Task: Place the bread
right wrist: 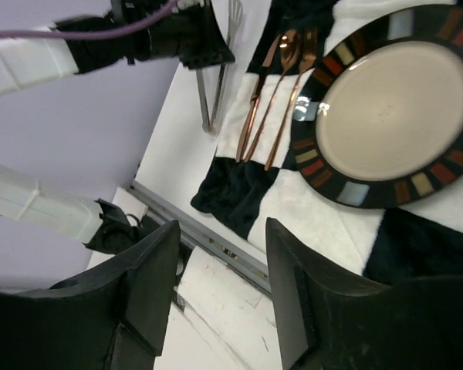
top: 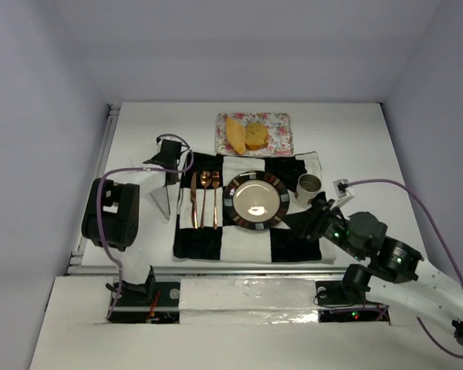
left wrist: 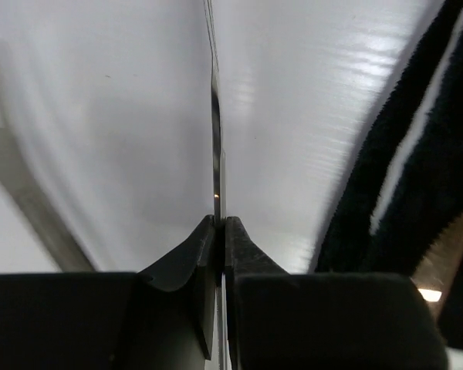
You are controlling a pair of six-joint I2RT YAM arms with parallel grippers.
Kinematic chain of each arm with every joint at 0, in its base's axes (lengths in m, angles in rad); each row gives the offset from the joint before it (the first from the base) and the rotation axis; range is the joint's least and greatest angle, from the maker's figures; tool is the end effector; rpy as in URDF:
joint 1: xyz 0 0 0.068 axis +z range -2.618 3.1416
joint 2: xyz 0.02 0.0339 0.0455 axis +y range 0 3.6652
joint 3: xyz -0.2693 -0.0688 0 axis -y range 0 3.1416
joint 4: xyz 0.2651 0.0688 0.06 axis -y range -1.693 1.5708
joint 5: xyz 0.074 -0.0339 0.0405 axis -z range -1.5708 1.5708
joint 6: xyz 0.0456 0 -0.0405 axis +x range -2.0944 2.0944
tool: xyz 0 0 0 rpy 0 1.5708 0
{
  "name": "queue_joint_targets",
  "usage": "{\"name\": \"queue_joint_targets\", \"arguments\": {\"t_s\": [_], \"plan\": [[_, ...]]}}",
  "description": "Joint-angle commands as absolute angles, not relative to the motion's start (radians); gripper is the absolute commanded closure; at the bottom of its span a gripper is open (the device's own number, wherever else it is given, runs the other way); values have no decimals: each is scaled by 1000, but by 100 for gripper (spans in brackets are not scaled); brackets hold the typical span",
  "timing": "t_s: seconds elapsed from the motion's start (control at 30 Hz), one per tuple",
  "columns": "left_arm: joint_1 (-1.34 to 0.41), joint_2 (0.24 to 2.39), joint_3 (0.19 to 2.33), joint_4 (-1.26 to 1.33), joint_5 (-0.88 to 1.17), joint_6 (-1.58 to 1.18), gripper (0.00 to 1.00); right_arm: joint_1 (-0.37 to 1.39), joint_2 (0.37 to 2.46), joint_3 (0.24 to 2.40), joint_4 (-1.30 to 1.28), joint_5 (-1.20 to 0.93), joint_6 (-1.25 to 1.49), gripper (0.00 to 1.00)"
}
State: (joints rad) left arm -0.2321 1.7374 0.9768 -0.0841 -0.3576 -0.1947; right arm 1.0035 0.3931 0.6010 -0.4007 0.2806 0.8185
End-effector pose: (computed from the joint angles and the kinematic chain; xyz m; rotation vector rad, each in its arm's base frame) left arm 0.3692 -0.0709 0.1525 -0.1175 2.3553 0.2263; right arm 0.0826 0.1061 0.3075 0.0439 1.8841 1.0562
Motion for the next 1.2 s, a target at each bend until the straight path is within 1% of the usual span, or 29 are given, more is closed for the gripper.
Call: {"name": "queue_joint_targets", "arguments": {"t_s": [0.0, 0.03, 0.07, 0.1, 0.13, 0.17, 0.2, 0.27, 0.3, 0.33, 0.43, 0.47, 0.5, 0.53, 0.57, 0.6, 0.7, 0.8, 1.03, 1.17], "plan": [[-233, 1545, 1008, -83, -373, -193, 100, 1011, 521, 606, -198, 152, 815, 45], [-233, 1502, 1012, -84, -348, -198, 100, 1011, 563, 612, -131, 140, 812, 42], [-233, 1415, 1019, -90, -327, -205, 100, 1011, 645, 621, -99, 120, 811, 35], [-233, 1372, 1028, -98, -302, -212, 100, 1011, 687, 644, -71, 118, 810, 32], [-233, 1324, 1031, -100, -241, -227, 100, 1011, 725, 655, -14, 117, 811, 27], [-233, 1280, 1031, -97, -201, -238, 100, 1011, 760, 664, 30, 121, 813, 18], [-233, 1185, 1020, -83, -158, -248, 100, 1011, 828, 684, 60, 124, 818, 13], [-233, 1094, 1003, -65, -27, -314, 100, 1011, 894, 709, 136, 127, 834, 3], [-233, 1012, 973, -48, 33, -339, 100, 1011, 923, 716, 167, 123, 842, 0], [-224, 970, 953, -8, 139, -369, 100, 1011, 974, 732, 234, 115, 848, 0], [-224, 842, 829, 182, 303, -541, 100, 1011, 1075, 756, 368, 39, 873, 0], [-224, 818, 787, 246, 399, -595, 100, 1011, 1101, 771, 402, -24, 874, 0], [-224, 777, 703, 394, 435, -708, 100, 1011, 1124, 779, 429, -46, 879, 0], [-224, 759, 660, 478, 513, -765, 100, 1020, 1161, 781, 489, -57, 887, 0], [-224, 740, 616, 574, 546, -825, 100, 1020, 1173, 770, 532, -81, 900, 0], [-224, 735, 527, 771, 566, -950, 100, 1020, 1186, 769, 563, -87, 903, 0], [-224, 741, 407, 1068, 610, -1134, 100, 1029, 1221, 769, 650, -116, 894, 0], [-233, 761, 364, 1194, 626, -1192, 100, 1042, 1264, 776, 666, -112, 890, 0], [-253, 767, 315, 1348, 635, -1272, 100, 1052, 1350, 790, 623, -57, 904, 0], [-284, 796, 290, 1452, 644, -1315, 100, 1061, 1388, 790, 702, -142, 926, 0]]}}
